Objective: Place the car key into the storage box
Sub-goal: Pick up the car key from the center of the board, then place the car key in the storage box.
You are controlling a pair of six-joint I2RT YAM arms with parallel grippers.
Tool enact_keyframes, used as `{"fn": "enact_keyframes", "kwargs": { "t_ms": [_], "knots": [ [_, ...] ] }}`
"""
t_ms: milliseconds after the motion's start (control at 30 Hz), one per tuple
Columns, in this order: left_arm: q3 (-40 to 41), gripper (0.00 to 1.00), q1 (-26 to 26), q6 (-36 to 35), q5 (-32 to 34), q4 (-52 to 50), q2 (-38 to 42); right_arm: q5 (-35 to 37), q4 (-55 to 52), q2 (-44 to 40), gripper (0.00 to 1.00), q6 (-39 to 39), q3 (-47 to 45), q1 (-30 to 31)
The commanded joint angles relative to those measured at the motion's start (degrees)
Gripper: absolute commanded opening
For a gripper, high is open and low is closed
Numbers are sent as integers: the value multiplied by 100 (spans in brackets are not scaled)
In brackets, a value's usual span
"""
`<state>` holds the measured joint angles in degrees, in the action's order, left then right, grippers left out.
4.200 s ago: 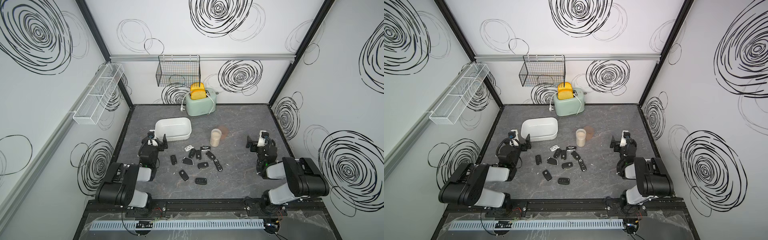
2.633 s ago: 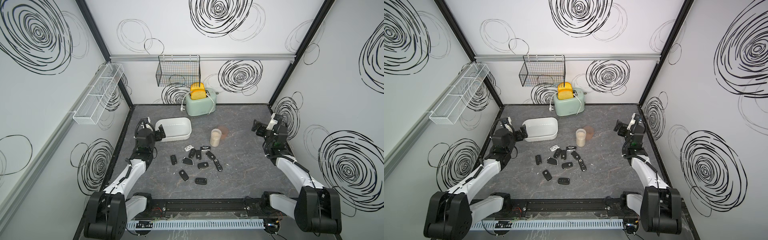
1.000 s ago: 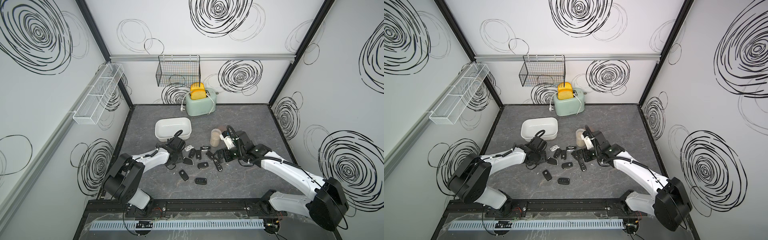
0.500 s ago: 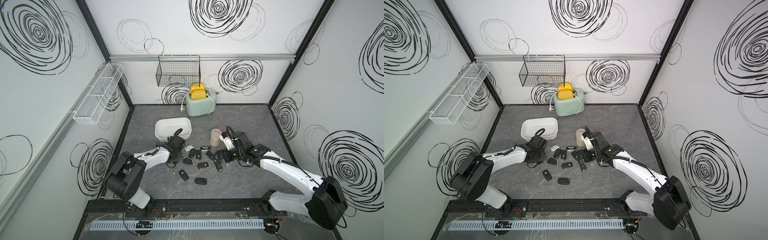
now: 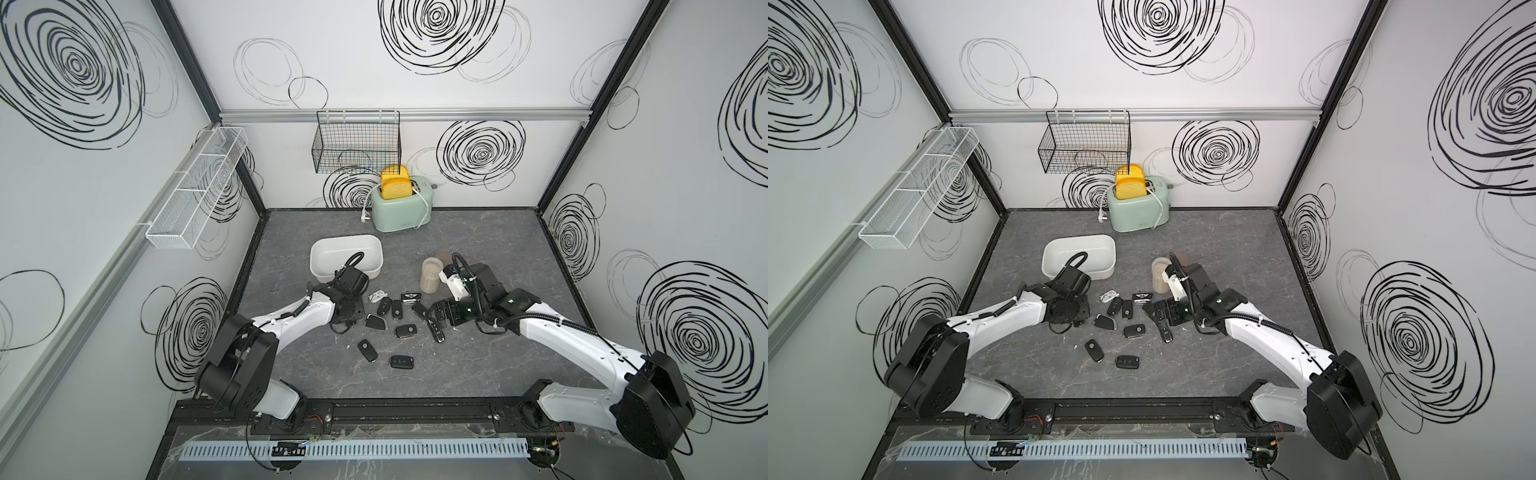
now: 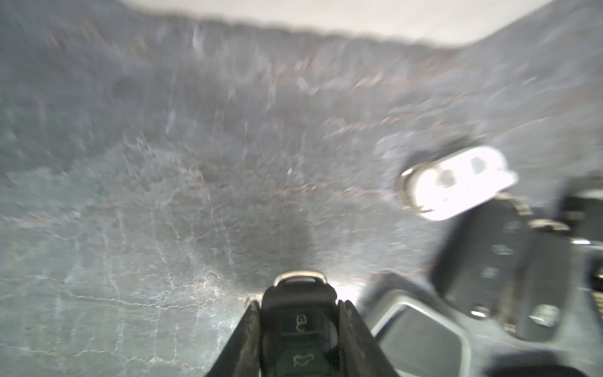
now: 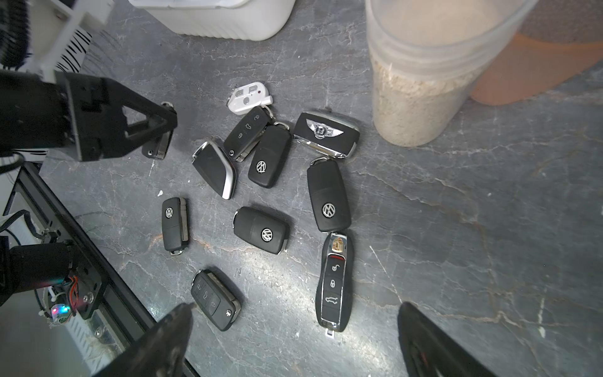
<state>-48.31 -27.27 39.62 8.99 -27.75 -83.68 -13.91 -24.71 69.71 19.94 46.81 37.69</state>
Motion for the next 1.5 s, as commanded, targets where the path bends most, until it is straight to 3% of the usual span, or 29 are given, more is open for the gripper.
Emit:
{"fn": "enact_keyframes", "kwargs": {
  "t_ms": [0, 267, 700, 1133, 1467],
  "knots": [
    [-537, 24, 93, -253, 86, -300, 246, 59, 152, 16, 99, 51, -61, 40],
    [-1494, 24, 619, -810, -135, -425, 53, 202, 179, 40, 99, 41, 36, 33],
    [-2955, 24, 1576, -1918, 43, -355, -1407, 359, 219, 441, 99, 89, 357, 28],
    [-3600, 25, 1984, -2254, 120, 260, -2851, 262, -16, 1163, 99, -15, 916, 22],
    [-3537, 26, 2062, -2266, 121, 661, -3453, 302, -337, 1487, 99, -298, 1173, 20]
  ]
}}
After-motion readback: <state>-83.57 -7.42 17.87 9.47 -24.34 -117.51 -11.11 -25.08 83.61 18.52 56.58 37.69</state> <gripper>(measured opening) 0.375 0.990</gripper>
